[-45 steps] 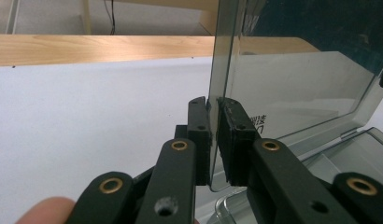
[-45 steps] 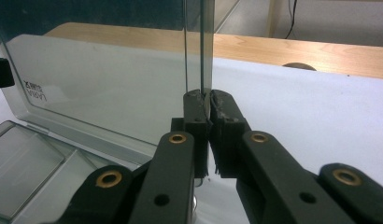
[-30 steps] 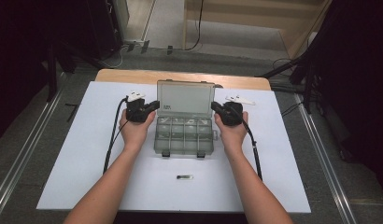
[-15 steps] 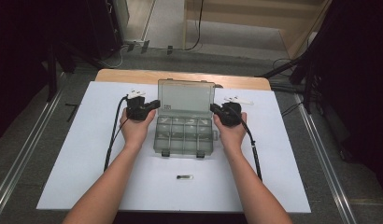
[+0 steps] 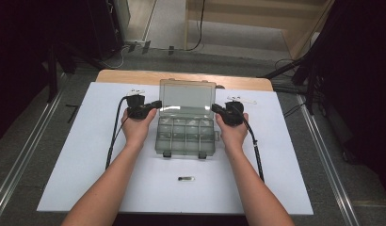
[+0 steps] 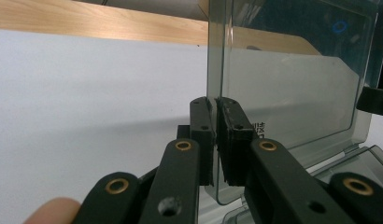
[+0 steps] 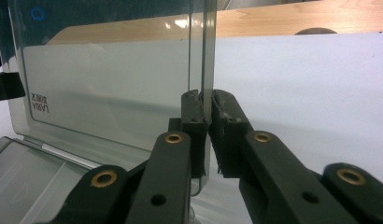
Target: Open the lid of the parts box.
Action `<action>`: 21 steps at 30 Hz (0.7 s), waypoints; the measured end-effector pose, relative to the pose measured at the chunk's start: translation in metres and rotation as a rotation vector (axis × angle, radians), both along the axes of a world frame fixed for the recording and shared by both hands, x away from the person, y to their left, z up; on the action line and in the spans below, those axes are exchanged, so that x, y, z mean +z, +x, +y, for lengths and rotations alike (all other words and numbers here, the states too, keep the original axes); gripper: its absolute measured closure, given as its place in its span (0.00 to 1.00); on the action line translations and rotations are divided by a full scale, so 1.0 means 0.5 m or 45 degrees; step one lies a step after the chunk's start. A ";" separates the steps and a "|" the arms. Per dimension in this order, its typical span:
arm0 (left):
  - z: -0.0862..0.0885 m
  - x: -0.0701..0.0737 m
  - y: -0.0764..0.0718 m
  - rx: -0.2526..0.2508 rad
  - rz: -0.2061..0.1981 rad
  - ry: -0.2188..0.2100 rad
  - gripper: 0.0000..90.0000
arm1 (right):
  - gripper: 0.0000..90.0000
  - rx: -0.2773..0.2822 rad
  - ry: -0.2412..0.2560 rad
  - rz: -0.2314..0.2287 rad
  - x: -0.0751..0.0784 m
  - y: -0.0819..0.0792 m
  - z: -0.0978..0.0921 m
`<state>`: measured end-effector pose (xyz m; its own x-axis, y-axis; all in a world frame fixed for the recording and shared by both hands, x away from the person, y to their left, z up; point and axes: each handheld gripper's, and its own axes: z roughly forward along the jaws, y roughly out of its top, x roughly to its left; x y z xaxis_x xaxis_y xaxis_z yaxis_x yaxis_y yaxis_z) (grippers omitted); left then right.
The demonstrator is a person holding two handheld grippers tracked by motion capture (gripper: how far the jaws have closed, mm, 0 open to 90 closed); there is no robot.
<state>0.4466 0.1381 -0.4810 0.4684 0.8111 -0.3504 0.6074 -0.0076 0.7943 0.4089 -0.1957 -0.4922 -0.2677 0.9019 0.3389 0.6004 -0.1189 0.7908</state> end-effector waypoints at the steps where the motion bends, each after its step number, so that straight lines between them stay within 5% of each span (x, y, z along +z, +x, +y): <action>1: 0.001 -0.001 0.002 -0.004 0.008 -0.006 0.94 | 0.95 0.001 0.006 0.002 -0.001 0.001 -0.001; 12: 0.008 -0.018 0.020 0.020 0.107 -0.130 0.93 | 0.94 0.005 0.054 0.027 -0.015 0.014 -0.008; 21: 0.005 -0.027 0.025 0.022 0.091 -0.101 0.91 | 0.91 -0.005 0.079 0.044 -0.025 0.020 -0.008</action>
